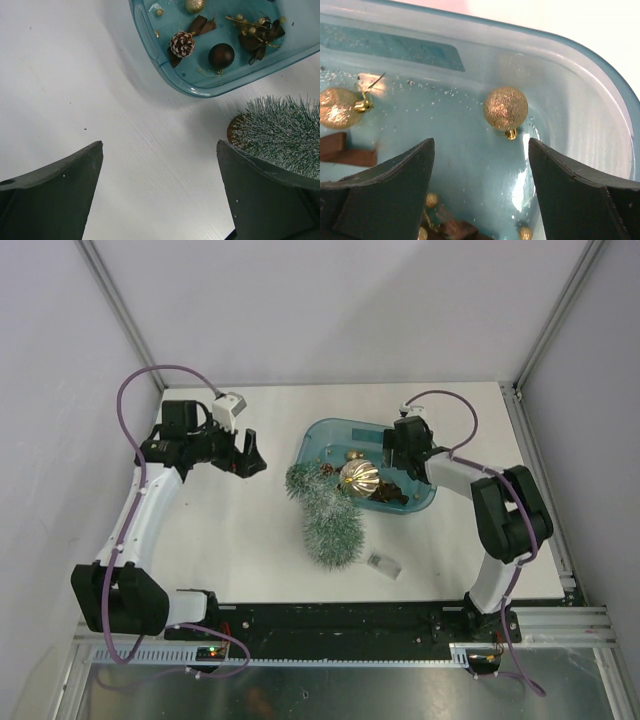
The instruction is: Decorate the small christmas tree
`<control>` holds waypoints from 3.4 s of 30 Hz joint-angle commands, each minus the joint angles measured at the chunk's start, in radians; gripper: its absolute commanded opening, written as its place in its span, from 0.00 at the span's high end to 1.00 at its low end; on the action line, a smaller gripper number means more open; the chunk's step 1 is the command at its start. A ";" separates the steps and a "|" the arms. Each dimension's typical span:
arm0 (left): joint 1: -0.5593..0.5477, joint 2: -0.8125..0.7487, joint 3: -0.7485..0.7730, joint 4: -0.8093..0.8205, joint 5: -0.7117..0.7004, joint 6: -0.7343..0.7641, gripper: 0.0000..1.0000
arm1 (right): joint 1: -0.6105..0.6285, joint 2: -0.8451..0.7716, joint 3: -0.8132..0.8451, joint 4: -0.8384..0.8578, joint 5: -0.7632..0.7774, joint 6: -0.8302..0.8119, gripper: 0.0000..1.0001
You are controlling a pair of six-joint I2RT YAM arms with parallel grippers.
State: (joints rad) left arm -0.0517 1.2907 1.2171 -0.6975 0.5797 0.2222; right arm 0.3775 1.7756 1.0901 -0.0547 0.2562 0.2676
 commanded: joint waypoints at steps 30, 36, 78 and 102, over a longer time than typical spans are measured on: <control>0.007 -0.055 -0.053 0.015 0.044 0.051 0.00 | -0.016 0.150 0.134 0.059 0.122 -0.040 0.37; 0.007 -0.056 -0.051 0.015 0.045 0.054 0.00 | -0.043 0.154 0.134 0.059 0.071 -0.017 0.51; 0.007 -0.097 -0.105 0.046 0.099 0.039 0.00 | -0.015 -1.142 -0.518 -0.391 -0.447 0.365 0.63; 0.007 -0.095 -0.129 0.055 0.109 0.035 0.00 | -0.034 -1.114 -0.806 -0.161 -0.332 0.509 0.61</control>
State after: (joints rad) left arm -0.0509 1.2205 1.0939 -0.6636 0.6624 0.2619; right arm 0.3550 0.6926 0.2760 -0.2108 -0.1543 0.7856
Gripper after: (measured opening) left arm 0.996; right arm 0.380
